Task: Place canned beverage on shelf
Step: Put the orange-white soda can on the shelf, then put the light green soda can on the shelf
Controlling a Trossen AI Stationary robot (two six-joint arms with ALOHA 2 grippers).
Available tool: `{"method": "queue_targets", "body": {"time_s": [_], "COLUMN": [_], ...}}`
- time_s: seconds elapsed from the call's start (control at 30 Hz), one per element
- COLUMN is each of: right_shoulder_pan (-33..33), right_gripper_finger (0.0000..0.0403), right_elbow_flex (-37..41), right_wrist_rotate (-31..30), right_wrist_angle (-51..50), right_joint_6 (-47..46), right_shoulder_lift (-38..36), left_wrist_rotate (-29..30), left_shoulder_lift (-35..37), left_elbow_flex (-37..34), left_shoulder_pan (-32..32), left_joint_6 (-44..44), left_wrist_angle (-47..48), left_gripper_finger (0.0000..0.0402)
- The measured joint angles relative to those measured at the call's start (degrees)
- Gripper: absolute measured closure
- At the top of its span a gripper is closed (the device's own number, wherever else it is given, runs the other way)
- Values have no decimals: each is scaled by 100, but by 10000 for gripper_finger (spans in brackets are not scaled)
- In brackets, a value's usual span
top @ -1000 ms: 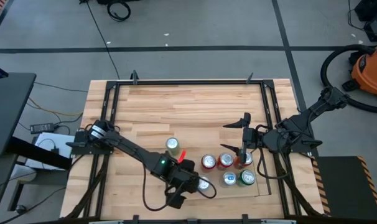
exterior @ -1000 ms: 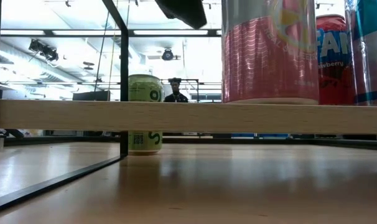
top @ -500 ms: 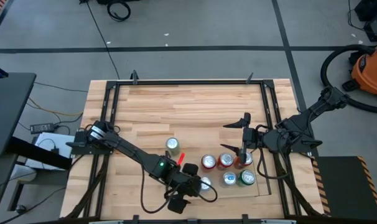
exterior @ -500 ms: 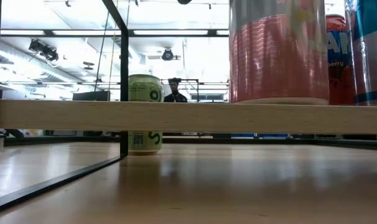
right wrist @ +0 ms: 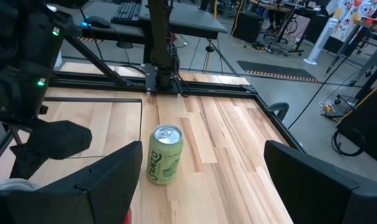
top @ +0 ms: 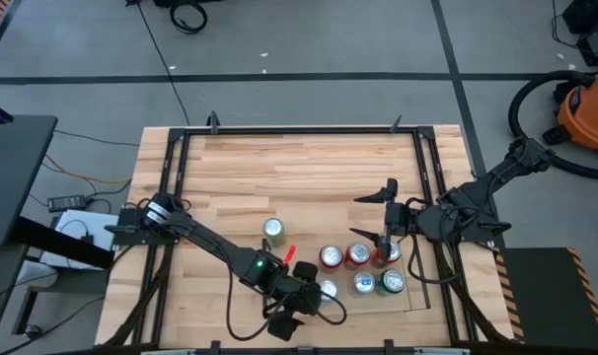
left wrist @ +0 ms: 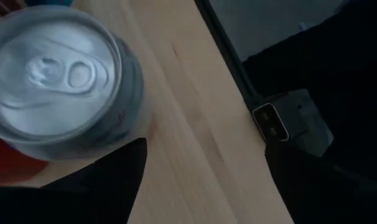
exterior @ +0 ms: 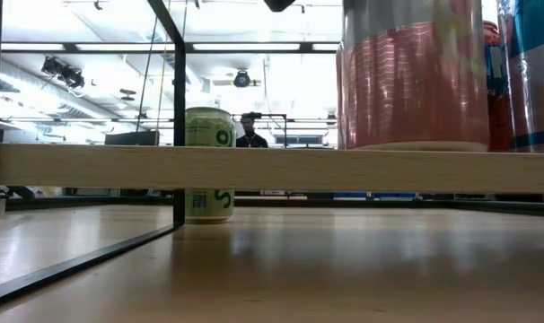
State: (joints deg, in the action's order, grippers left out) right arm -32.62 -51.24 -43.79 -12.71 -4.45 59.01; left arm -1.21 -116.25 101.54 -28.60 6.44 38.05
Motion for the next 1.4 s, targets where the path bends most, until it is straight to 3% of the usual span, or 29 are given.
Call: {"method": "queue_targets", "body": {"time_s": [0.8, 1.4], "right_shoulder_pan": [1, 1], "right_gripper_finger": [55, 55], "right_elbow_flex": [-3, -3], "right_wrist_rotate": [1, 2], "right_wrist_angle": [-21, -22], "right_joint_6": [-4, -4], "right_shoulder_lift": [1, 1], "left_wrist_rotate": [491, 431], "left_shoulder_lift": [-227, -227], "left_elbow_flex": [-2, -2], "left_shoulder_pan": [-11, 20], "left_joint_6": [-325, -468], "left_wrist_angle": [-403, -485], "left_gripper_finger": [62, 63]}}
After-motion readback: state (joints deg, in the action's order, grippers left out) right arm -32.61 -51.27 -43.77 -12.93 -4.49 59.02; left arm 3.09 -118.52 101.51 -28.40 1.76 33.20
